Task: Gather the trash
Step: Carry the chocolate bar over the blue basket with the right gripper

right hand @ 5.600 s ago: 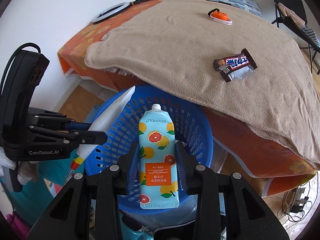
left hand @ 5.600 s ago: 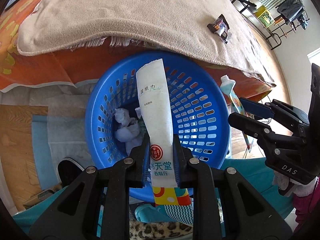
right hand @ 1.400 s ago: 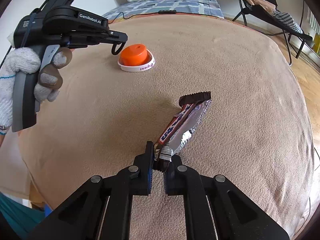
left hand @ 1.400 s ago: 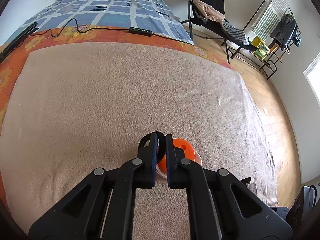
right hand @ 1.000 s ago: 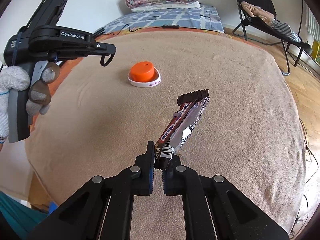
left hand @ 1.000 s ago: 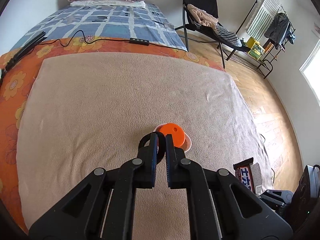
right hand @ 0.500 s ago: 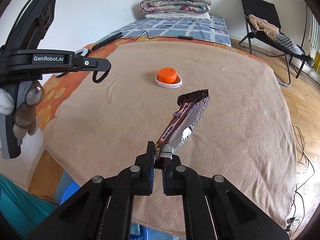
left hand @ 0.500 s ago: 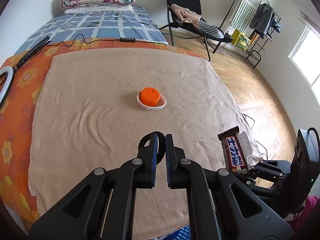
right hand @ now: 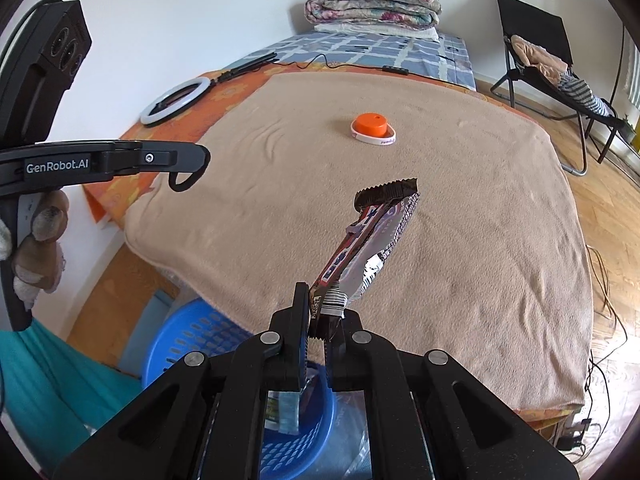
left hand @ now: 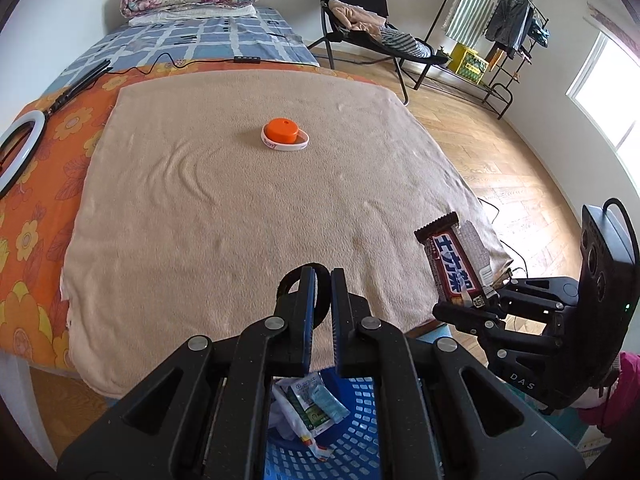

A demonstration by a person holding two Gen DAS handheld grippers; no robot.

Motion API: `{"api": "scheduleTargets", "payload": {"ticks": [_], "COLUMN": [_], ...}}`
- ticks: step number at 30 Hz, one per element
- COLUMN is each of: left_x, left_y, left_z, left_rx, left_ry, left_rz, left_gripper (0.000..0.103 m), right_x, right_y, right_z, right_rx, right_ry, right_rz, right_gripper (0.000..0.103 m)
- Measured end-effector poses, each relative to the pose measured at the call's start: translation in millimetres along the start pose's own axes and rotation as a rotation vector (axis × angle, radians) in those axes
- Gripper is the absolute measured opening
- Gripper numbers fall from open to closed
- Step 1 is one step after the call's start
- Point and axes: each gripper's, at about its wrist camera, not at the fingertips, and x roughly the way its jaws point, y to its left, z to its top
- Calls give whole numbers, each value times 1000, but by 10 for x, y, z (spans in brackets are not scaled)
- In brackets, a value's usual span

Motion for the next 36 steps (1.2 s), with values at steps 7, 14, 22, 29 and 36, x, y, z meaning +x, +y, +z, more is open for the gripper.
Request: {"api": "scheduleTargets", "payload": {"ticks": [7,14,22,29,36], "left_x": [-47,13,150,303,407], "left_y": [-112,-115,-89,-39,53], "left_z": [-390,-731,-1038,-1263,-1365], "left_rx": [19,11,-1,-5,-22], "left_ry": [22,61,121,180,223], "left_rz": [17,21,14,18,28], "left_gripper": [6,5,6,6,6], "right_x": [-50,-51,60,181,296], "right_y": [177,330,456,516,537], "right_z": [-231,-414,-620,-761,-861], "right_rx": [-25,-34,-42,-48,-51], "right_ry": [18,42,88,128,162], "right_rz": [18,42,60,65,65], "right_gripper": [5,5,5,5,5]}}
